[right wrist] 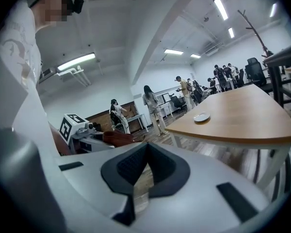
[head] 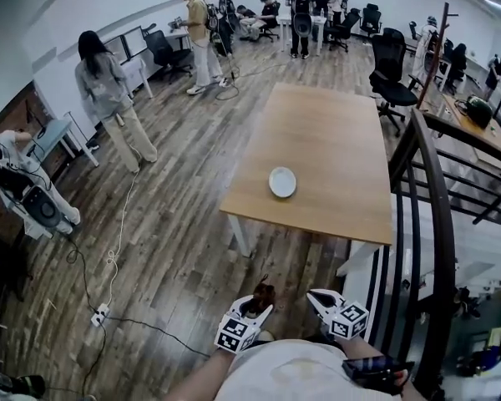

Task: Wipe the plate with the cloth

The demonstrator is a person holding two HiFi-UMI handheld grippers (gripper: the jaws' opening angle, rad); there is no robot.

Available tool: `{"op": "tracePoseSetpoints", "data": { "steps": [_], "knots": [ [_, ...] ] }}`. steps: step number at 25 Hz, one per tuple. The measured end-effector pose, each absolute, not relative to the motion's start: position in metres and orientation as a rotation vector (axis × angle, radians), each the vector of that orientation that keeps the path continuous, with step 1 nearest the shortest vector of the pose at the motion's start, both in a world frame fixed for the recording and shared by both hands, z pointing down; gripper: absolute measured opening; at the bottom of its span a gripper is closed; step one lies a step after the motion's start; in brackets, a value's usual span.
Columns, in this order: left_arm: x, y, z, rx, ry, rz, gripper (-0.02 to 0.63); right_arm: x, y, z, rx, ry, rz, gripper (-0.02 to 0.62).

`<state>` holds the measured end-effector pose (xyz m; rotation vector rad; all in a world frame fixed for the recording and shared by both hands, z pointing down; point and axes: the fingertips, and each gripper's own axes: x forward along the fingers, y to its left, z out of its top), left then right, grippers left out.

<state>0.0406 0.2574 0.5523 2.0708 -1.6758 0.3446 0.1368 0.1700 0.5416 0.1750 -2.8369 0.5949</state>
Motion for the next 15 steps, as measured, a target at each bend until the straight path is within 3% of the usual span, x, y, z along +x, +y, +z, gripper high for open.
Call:
{"op": "tracePoseSetpoints", "data": {
  "steps": [4,15],
  "knots": [
    [0.017,0.248,0.541,2.091,-1.697,0.343,0.17,0.11,0.159,0.528,0.182,-2.858,0.565,0.014],
    [0.022,0.265,0.552,2.101,-1.612,0.352,0.17,0.12,0.177,0.532,0.277,-2.827,0.636,0.014]
  ]
}}
